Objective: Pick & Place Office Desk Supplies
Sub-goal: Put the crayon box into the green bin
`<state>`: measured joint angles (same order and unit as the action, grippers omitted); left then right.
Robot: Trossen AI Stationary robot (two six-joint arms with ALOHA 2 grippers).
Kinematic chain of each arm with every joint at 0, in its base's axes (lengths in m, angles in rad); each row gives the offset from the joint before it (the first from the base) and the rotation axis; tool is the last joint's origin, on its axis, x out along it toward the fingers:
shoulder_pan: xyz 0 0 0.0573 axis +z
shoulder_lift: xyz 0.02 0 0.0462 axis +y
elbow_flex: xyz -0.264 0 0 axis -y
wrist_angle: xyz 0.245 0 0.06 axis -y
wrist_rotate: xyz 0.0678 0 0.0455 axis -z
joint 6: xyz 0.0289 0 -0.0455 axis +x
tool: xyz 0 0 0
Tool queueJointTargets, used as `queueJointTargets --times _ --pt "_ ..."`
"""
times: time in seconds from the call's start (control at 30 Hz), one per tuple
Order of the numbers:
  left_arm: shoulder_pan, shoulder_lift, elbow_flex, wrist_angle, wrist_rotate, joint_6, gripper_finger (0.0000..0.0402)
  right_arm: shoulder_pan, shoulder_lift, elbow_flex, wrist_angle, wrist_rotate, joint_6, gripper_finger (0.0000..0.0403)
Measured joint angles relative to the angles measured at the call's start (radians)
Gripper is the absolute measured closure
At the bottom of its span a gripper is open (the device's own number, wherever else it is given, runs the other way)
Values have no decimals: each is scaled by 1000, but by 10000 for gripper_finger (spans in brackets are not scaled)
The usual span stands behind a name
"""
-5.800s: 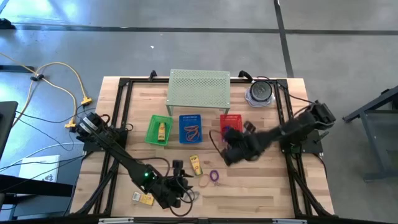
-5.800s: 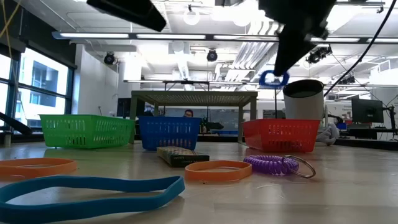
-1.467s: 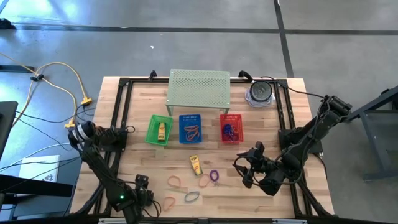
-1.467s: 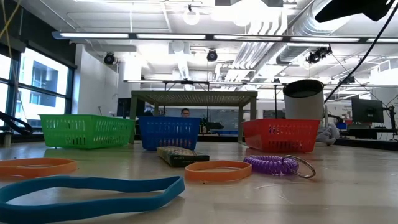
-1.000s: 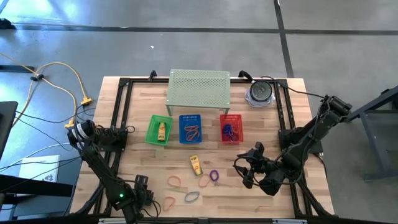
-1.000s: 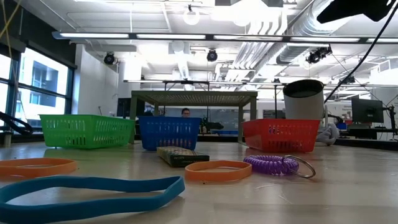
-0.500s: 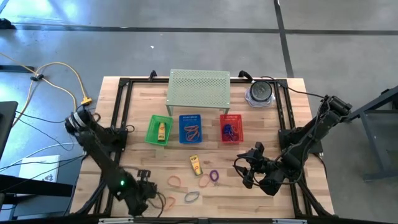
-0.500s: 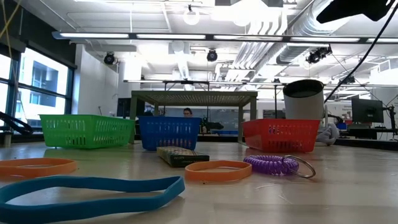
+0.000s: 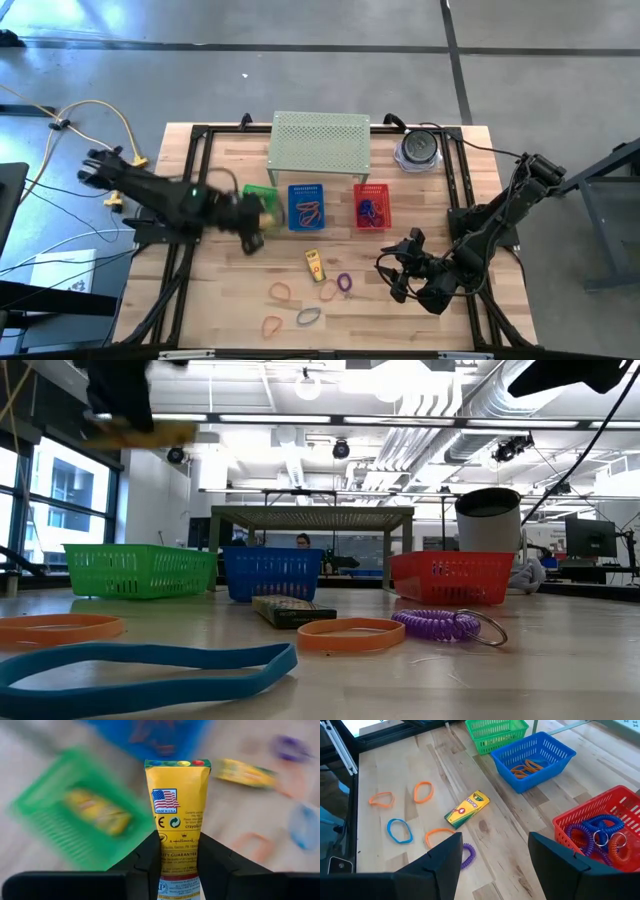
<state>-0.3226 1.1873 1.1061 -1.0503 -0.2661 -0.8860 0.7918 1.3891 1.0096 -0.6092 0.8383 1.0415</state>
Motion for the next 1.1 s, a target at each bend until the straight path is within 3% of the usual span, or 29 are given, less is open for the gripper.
queueJointTargets --times 0.1,0.2,0.6,0.77,1.1 --pt "116 -4 -1 -89 1 -18 305 0 0 0 0 0 0 188" --pt "189 6 -23 -72 40 4 305 0 0 0 1 0 0 188" --pt "345 72 -147 2 152 41 305 -42 0 0 100 13 0 188" --pt "350 73 -228 122 206 77 305 -62 0 0 216 -71 1 188" --pt "391 73 -323 288 200 115 305 -81 0 0 316 -290 1 188"
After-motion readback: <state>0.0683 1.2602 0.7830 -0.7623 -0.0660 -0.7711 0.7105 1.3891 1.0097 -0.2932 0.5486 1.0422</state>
